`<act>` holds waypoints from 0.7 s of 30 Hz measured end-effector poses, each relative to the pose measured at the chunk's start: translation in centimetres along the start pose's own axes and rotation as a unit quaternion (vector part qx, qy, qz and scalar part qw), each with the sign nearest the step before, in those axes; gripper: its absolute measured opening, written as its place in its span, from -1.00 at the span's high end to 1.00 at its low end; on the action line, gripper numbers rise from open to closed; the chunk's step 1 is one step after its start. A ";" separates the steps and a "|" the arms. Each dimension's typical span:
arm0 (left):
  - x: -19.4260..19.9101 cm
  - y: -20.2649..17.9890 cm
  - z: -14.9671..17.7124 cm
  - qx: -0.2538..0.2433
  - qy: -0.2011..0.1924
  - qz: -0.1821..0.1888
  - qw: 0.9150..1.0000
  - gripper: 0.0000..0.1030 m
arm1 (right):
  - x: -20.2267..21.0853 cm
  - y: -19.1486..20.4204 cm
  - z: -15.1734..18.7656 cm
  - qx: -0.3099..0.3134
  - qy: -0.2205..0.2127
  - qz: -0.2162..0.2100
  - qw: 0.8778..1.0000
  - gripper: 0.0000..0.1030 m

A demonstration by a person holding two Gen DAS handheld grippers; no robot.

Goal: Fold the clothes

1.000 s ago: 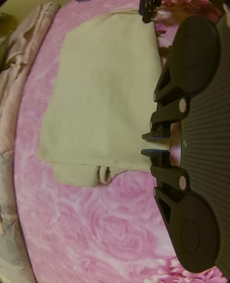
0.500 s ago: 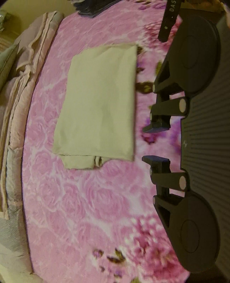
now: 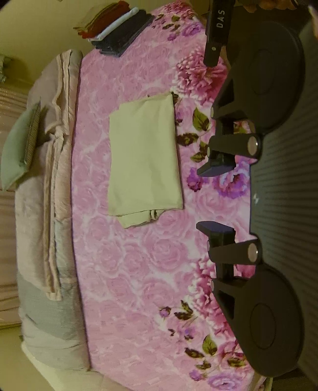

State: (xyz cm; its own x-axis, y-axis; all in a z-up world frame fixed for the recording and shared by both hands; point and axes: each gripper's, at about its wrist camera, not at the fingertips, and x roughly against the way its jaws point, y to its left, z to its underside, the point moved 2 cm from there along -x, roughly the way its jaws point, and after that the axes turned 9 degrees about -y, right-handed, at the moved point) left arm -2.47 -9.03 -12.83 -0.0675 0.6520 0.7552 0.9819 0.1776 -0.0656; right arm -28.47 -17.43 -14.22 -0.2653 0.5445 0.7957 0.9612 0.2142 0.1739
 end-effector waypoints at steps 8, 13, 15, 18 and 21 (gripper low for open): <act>3.5 -0.1 0.4 -0.018 -0.008 0.003 1.000 0.25 | 3.3 1.6 1.8 0.010 0.002 0.006 1.000 -0.72; 4.9 -0.3 0.6 -0.026 -0.014 0.008 1.000 0.22 | 4.5 2.2 2.7 0.015 0.007 0.011 1.000 -0.72; 5.2 -0.4 0.6 -0.029 -0.016 0.010 0.999 0.21 | 5.0 2.4 2.8 0.017 0.004 0.013 1.000 -0.72; 5.3 -0.4 0.6 -0.032 -0.015 0.011 0.999 0.20 | 5.3 2.6 2.7 0.015 0.000 0.015 1.000 -0.72; 5.3 -0.2 0.7 -0.034 -0.015 0.012 0.999 0.19 | 5.5 2.7 2.6 0.014 -0.003 0.018 1.000 -0.72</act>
State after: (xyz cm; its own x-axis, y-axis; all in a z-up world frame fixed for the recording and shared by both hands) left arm -3.19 -5.10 -9.21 -0.0486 0.6766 0.7347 0.9931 0.1116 -0.0372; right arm -27.55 -11.70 -10.87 -0.2313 0.5563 0.7981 0.9675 0.2176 0.1287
